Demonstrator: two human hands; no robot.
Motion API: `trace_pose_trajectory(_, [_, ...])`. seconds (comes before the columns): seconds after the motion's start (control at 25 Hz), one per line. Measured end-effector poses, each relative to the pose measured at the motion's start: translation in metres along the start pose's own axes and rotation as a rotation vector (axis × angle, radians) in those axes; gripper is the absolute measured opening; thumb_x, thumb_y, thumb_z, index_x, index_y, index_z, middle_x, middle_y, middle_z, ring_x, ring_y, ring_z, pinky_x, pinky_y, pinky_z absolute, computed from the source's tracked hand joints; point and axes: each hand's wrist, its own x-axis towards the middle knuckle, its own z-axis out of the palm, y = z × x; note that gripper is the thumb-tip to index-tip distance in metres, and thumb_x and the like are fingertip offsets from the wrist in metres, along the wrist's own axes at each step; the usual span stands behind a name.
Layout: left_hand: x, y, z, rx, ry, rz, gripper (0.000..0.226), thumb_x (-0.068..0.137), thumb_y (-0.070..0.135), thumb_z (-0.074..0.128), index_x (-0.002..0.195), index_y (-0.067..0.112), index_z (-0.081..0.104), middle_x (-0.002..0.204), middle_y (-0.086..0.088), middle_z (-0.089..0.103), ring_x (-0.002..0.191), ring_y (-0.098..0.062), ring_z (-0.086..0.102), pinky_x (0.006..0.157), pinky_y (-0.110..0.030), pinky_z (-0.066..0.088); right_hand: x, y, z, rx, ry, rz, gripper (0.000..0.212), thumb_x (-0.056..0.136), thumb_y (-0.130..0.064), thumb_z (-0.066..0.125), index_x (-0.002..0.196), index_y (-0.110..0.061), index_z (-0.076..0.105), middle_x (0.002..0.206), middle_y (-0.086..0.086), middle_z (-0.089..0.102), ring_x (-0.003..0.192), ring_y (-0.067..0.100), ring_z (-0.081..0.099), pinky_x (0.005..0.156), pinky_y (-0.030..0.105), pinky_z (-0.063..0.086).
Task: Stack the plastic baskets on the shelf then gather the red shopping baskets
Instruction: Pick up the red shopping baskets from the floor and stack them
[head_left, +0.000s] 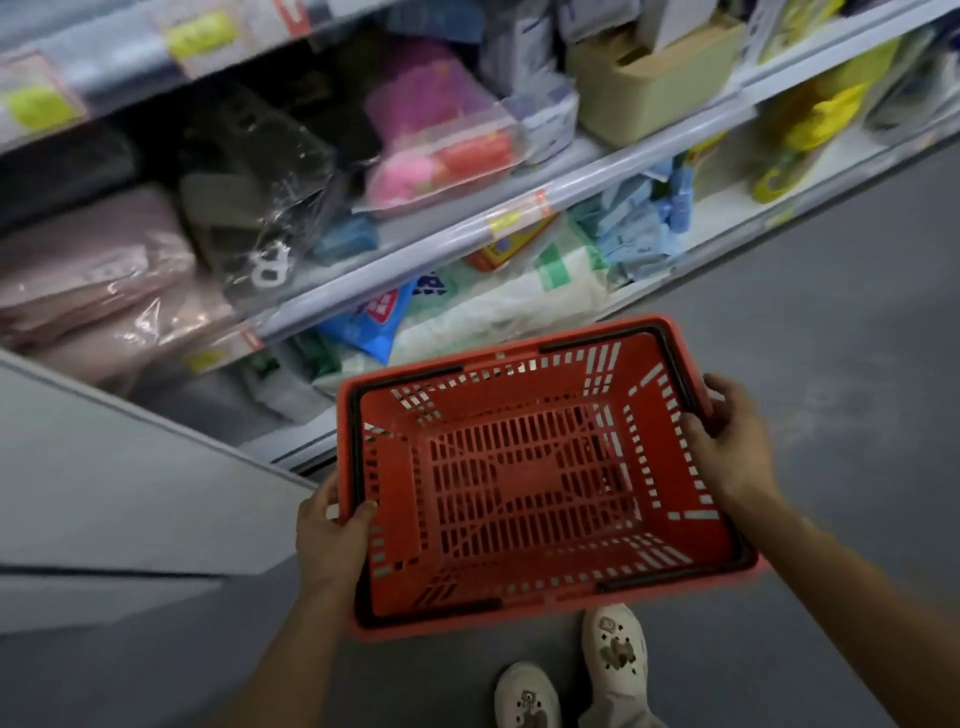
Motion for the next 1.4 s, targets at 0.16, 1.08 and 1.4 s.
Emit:
trace_pose_trajectory(0.16, [0.015,-0.040,-0.010,-0.050,0.035,-0.027,0.042,0.082,0.009,0.073,0.118,0.028,0.063,0.123,-0.007,0.057,0.086,-0.026,0.071,0.084,-0.048,0.059,0.025,-0.001,0.047,-0.036,-0.115,-0.094,0.046,0.090,-0.015,0.056,0.134,-0.019,0.044,0.114,0.011,0.065,0.097,0.026,0.065,0.089,0.047,0.053])
trace_pose_trajectory(1.08, [0.060,-0.228,0.081,-0.123,-0.031,-0.007,0.074,0.081,0.044,0.074,0.146,0.036,0.040,0.123,0.033,0.063,0.113,0.001,0.062,0.090,-0.026,0.056,0.088,0.194,0.149,-0.115,-0.387,-0.151,0.082,0.086,-0.002,0.060,0.143,-0.048,0.024,0.140,-0.006,0.047,0.118,0.021,0.051,0.100,0.043,0.042])
trace_pose_trajectory(1.4, [0.054,-0.218,0.081,-0.251,0.029,-0.034,0.067,0.089,0.001,0.065,0.144,0.033,0.044,0.129,-0.002,0.064,0.114,-0.018,0.064,0.086,-0.033,0.059,0.090,0.171,0.140,0.082,-0.449,0.044,0.074,0.085,0.007,0.057,0.136,-0.044,0.044,0.116,0.001,0.062,0.093,0.011,0.063,0.066,0.026,0.052])
